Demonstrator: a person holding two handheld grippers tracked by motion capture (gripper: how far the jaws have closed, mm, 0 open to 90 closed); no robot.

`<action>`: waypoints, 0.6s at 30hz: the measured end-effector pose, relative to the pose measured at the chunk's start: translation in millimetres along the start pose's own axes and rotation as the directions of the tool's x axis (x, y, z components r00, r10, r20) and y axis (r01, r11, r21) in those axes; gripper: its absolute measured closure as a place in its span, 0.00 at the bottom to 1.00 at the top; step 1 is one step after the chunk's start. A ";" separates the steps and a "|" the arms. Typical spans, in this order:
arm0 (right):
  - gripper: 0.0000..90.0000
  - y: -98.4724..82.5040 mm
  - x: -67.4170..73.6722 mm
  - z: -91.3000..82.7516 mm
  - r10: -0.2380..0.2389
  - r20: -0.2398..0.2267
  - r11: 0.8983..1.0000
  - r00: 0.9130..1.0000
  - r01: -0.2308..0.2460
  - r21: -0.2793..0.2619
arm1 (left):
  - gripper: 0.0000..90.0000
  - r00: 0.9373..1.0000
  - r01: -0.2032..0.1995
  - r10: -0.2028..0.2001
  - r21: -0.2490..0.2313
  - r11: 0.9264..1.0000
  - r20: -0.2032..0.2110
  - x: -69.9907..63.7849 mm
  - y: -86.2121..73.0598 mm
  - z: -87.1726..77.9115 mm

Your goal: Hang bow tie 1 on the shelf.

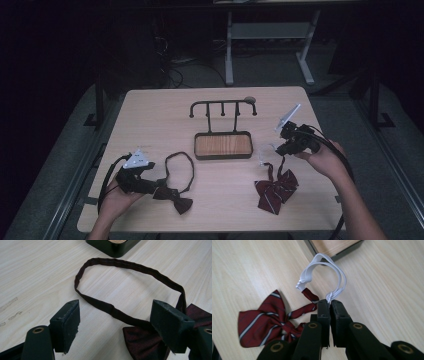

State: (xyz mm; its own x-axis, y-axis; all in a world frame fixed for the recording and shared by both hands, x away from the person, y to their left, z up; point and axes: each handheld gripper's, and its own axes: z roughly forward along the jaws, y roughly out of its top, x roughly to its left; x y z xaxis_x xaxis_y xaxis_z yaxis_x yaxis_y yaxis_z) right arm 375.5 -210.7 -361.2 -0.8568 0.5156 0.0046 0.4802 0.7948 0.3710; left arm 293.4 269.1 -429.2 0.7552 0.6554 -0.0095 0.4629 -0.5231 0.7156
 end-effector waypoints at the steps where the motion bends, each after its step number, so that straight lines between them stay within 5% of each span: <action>1: 0.95 1.0 1.1 -1.4 -0.005 -0.001 1.000 1.000 0.005 -0.001 | 0.27 1.000 0.000 0.000 0.000 1.000 0.000 -0.1 0.0 -0.1; 18: 0.95 11.7 5.9 -26.3 -0.030 -0.035 0.998 0.999 0.028 -0.054 | 0.27 1.000 -0.002 0.002 -0.002 1.000 0.001 -0.3 0.3 -0.2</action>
State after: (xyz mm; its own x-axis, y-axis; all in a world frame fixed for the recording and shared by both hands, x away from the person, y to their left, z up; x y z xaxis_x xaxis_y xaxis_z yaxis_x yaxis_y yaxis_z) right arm 371.1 -206.8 -332.4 -0.8771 0.4795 0.0262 0.4448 0.7906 0.4209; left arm 293.2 268.9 -428.9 0.7567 0.6537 -0.0086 0.4602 -0.5232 0.7173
